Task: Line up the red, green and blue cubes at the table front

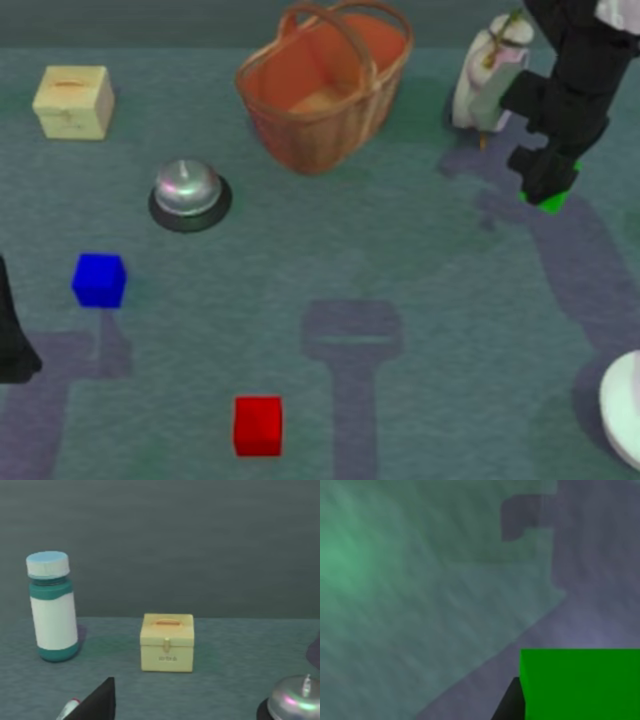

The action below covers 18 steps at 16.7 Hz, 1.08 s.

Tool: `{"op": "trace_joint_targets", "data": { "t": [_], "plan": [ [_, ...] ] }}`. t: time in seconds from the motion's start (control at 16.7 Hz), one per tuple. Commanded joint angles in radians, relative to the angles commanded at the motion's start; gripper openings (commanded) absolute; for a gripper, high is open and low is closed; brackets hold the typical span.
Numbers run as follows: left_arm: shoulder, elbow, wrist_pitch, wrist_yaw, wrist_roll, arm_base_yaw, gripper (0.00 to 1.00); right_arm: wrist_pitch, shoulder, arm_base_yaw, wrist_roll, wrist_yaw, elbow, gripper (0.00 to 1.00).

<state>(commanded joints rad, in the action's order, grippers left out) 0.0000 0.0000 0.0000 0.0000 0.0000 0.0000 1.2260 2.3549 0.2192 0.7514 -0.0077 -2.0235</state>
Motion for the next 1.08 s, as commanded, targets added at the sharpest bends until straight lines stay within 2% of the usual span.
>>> {"op": "trace_joint_targets", "data": {
  "t": [0.24, 0.42, 0.6, 0.9, 1.08],
  "plan": [
    [0.000, 0.000, 0.000, 0.000, 0.000, 0.000, 1.00, -0.003, 0.002, -0.003, -0.002, 0.000, 0.003, 0.00],
    [0.000, 0.000, 0.000, 0.000, 0.000, 0.000, 1.00, -0.017, -0.034, 0.064, -0.014, -0.002, 0.052, 0.00],
    [0.000, 0.000, 0.000, 0.000, 0.000, 0.000, 1.00, -0.045, -0.109, 0.218, -0.038, -0.002, 0.155, 0.00],
    [0.000, 0.000, 0.000, 0.000, 0.000, 0.000, 1.00, -0.106, -0.271, 0.549, -0.089, -0.001, 0.376, 0.00],
    [0.000, 0.000, 0.000, 0.000, 0.000, 0.000, 1.00, -0.135, -0.348, 0.681, -0.113, -0.001, 0.481, 0.00]
  ]
}}
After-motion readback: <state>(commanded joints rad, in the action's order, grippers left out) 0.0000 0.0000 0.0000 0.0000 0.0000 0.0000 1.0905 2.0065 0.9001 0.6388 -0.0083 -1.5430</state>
